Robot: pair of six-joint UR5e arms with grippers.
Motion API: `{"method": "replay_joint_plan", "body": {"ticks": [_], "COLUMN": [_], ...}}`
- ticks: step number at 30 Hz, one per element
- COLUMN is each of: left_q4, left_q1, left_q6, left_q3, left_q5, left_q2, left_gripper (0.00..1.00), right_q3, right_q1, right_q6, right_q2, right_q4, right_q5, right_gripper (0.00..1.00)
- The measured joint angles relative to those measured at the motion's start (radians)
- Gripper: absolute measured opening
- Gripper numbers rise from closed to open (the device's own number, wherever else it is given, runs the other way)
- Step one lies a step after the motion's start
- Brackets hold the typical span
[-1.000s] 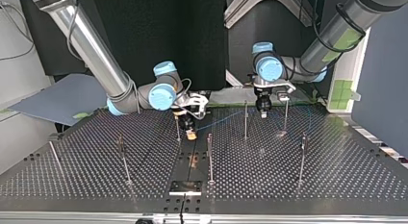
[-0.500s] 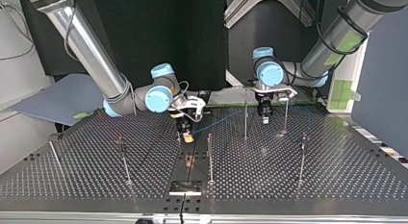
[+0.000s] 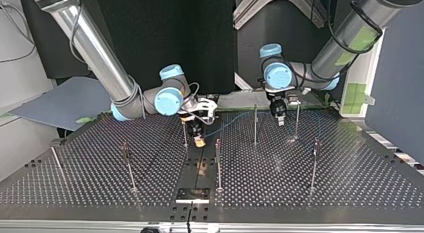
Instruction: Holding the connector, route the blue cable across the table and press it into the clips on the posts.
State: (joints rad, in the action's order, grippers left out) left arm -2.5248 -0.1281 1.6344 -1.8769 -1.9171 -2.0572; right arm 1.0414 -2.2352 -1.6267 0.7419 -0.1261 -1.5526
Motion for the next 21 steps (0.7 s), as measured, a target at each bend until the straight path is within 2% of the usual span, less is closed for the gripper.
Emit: {"method": "replay_joint_plan", "body": {"ticks": [7, 11, 21], "left_q4": [-0.057, -0.088, -0.085], "left_q1": [-0.04, -0.067, -0.105], "left_q6": [0.011, 0.015, 0.043], "left_q3": [-0.027, -0.042, -0.074], "left_q5": [-0.009, -0.03, -0.042], "left_q2": [0.027, 0.037, 0.106], "left_gripper": [1.0, 1.0, 1.0], "right_q3": [0.001, 0.001, 0.004], "right_q1": [-0.014, -0.02, -0.03], "right_q6": [0.001, 0.0, -0.003], "right_q2": [0.0, -0.001, -0.002], "right_q4": [0.004, 0.007, 0.013], "right_q5": [0.002, 0.003, 0.003], "right_gripper": [0.0, 0.0, 0.0]}}
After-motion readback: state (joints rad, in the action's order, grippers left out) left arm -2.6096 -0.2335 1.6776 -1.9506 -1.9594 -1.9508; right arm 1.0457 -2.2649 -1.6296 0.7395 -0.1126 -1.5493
